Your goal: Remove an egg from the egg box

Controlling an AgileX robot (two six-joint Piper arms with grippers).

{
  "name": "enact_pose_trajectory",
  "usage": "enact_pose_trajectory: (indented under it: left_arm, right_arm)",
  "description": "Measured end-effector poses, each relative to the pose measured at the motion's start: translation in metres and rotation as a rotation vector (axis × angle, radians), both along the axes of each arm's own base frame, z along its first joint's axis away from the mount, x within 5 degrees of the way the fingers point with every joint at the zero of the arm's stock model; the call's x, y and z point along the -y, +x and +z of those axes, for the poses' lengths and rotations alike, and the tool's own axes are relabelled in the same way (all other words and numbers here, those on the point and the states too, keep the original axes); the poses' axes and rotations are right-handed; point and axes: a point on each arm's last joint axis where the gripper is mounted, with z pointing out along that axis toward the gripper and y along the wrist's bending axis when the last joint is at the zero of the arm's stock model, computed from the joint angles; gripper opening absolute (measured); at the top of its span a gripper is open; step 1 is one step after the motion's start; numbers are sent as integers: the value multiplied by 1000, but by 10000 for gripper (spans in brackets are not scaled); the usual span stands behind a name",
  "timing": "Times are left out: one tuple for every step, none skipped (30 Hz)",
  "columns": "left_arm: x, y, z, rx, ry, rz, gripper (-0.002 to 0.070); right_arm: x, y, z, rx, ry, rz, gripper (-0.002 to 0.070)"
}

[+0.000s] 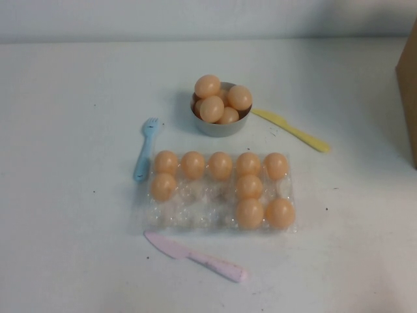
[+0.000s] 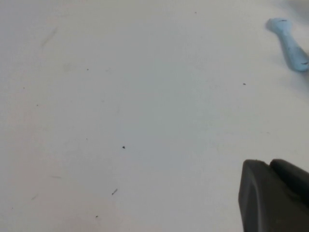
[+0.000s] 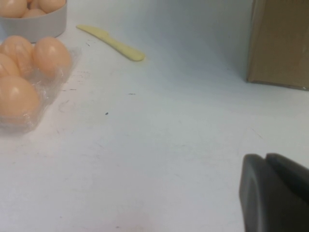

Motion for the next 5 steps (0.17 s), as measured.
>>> enact_pose_trajectory:
  left_arm:
    - [0,0,0,-2,0,0,-3]
    - [0,0,0,-2,0,0,-3]
    - [0,0,0,-2,-2,0,-3]
    - [0,0,0,-2,-1,0,-3]
    - [0,0,0,-2,-1,0,-3]
  right_arm:
    - [0,0,0,0,0,0,-17]
    - [0,0,0,0,0,0,-17]
    - [0,0,0,0,0,0,-17]
    - [0,0,0,0,0,0,-17]
    - [0,0,0,0,0,0,-17]
